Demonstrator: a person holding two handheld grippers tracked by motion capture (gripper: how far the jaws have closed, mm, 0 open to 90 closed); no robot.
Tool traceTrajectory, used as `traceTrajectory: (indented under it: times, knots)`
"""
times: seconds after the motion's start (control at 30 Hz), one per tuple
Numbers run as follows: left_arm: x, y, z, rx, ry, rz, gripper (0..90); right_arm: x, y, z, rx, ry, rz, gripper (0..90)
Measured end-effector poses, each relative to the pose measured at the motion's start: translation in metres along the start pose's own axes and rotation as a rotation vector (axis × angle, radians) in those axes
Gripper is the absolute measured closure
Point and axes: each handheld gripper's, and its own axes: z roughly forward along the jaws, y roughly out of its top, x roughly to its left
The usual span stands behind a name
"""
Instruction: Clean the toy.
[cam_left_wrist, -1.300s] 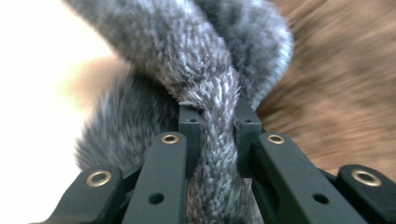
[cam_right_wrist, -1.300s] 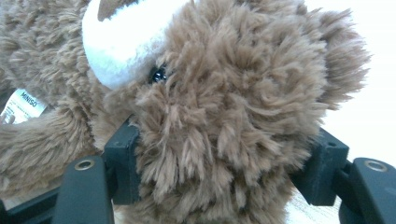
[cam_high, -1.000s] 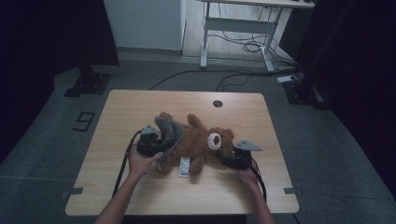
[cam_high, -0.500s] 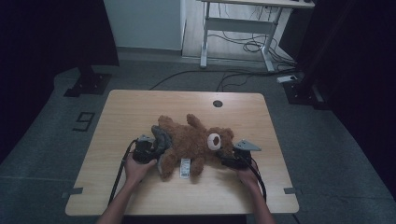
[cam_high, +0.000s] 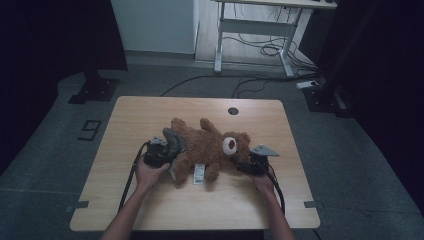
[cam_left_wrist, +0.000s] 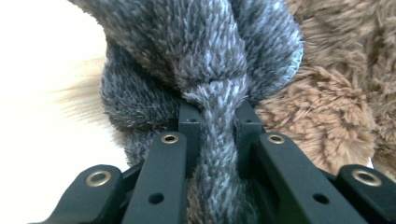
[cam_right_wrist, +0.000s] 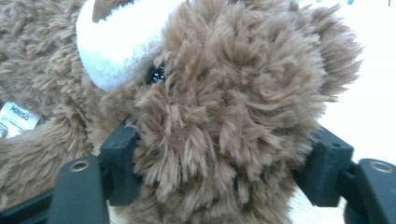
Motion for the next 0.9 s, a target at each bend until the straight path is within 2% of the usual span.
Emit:
traceTrajectory:
  times: [0.13,0.33,0.5,0.7,0.9]
  knots:
    - [0.0,-0.005,-0.013,-0.032,0.017,0.014,76.6,0.005,0.005,-0.009,-0.039,-0.009,-0.006,20.9]
    - [0.003,-0.01,-0.042,-0.073,0.043,0.035,77.0,0.004,0.013,-0.033,-0.156,-0.025,0.056,20.7]
    - [0.013,-0.032,-0.063,-0.065,0.072,0.027,77.2,0.003,0.011,-0.047,-0.157,-0.029,0.046,20.7]
    - [0.025,-0.062,-0.088,-0.061,0.114,0.022,77.1,0.006,0.006,-0.052,-0.133,-0.018,0.033,21.0]
    - [0.034,-0.089,-0.099,-0.009,0.15,0.032,76.3,0.009,-0.003,-0.056,-0.098,-0.025,0.029,21.5]
